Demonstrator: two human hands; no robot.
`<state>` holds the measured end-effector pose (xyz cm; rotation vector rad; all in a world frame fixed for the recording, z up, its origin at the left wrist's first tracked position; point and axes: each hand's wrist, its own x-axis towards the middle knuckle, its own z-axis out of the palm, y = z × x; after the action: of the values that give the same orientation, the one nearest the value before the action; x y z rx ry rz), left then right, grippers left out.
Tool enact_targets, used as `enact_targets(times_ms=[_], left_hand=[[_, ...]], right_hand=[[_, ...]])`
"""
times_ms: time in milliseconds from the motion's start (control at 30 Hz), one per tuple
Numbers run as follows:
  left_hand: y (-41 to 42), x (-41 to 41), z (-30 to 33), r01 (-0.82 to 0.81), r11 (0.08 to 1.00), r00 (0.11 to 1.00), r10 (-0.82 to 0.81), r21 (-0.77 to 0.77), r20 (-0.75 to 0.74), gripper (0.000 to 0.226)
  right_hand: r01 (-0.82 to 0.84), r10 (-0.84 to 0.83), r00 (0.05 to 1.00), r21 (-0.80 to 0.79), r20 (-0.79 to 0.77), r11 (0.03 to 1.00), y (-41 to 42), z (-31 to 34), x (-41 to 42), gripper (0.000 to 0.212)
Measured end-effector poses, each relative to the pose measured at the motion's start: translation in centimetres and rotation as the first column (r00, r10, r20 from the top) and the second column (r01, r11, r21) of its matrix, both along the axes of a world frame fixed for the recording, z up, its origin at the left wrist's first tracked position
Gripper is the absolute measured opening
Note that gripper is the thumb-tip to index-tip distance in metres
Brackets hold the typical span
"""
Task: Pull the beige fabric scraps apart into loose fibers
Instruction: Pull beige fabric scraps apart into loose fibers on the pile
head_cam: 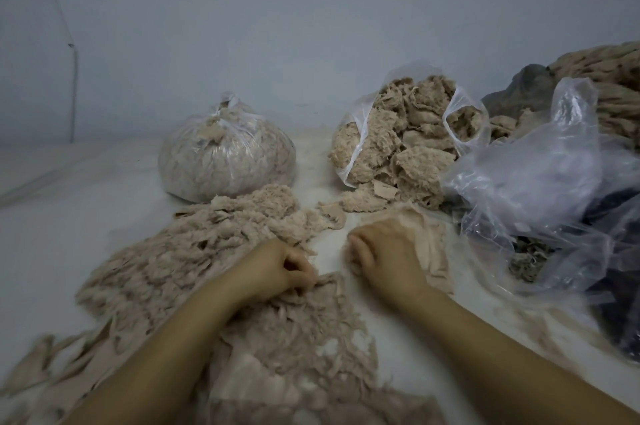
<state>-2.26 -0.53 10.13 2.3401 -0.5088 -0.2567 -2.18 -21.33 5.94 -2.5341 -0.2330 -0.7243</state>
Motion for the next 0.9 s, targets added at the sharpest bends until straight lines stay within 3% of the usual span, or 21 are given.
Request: enact_targets(times_ms=[67, 133, 200, 267, 400, 533, 600, 700, 767, 833, 900], left_hand=[[0.6, -0.4, -0.6, 0.054, 0.992, 0.995, -0.063, 0.111, 0.074, 0.011], [1.2, -0.9, -1.5, 0.136, 0.965, 0.978, -0.167, 0.225, 0.125, 0.008], [1.9, -1.1, -2.4, 0.166, 0.911, 0.946, -0.255, 0.377, 0.199, 0.018], [2.8, -1.1, -3.2, 0.134, 0.893, 0.929, -0.264, 0.429, 0.259, 0.029], [4.2, -1.4, -4.0, 0.112, 0.94, 0.918, -0.222, 0.323, 0.329, 0.039], [4.0, -2.5, -4.5, 0.046, 0.994, 0.903, -0.084, 0.098, 0.422, 0.034], [3.7, -3.3, -4.9, 0.014, 0.992, 0.877, -0.073, 0.125, 0.475, 0.023], [4.9, -4.0, -5.8, 0.042, 0.932, 0.887, -0.2, 0.359, 0.416, 0.058], [5.9, -3.8, -6.4, 0.069, 0.894, 0.877, -0.267, 0.443, 0.4, 0.047], [6.5, -3.4, -6.6, 0.083, 0.961, 0.914, -0.179, 0.264, 0.364, 0.029], [6.4, -3.1, -6.3, 0.038, 0.998, 0.966, -0.05, 0.053, 0.254, 0.026]], right_hand=[[-0.157, 0.156, 0.975, 0.009, -0.159, 0.988, 2.3, -0.9, -1.7, 0.031], [-0.209, 0.198, 0.932, -0.002, -0.303, 0.978, 3.4, -2.1, -3.0, 0.043], [-0.214, 0.213, 0.916, 0.035, -0.339, 0.976, 3.2, -2.7, -4.1, 0.043], [-0.196, 0.222, 0.92, 0.112, -0.324, 0.974, 2.3, -2.7, -5.4, 0.038], [-0.195, 0.223, 0.907, 0.113, -0.356, 0.974, -0.1, -2.7, -7.8, 0.031], [-0.159, 0.214, 0.864, 0.158, -0.455, 0.975, -1.1, -0.8, -8.1, 0.006], [-0.135, 0.193, 0.886, 0.164, -0.421, 0.977, 0.0, -0.2, -7.7, 0.015], [-0.223, 0.299, 0.868, 0.228, -0.395, 0.948, 2.6, -0.6, -7.8, 0.03], [-0.353, 0.38, 0.825, 0.143, -0.418, 0.925, 3.7, -1.7, -8.0, 0.041], [-0.445, 0.447, 0.797, 0.106, -0.406, 0.889, 4.0, -2.5, -8.5, 0.033], [-0.477, 0.509, 0.778, 0.181, -0.369, 0.86, 3.5, -2.8, -8.9, 0.018]])
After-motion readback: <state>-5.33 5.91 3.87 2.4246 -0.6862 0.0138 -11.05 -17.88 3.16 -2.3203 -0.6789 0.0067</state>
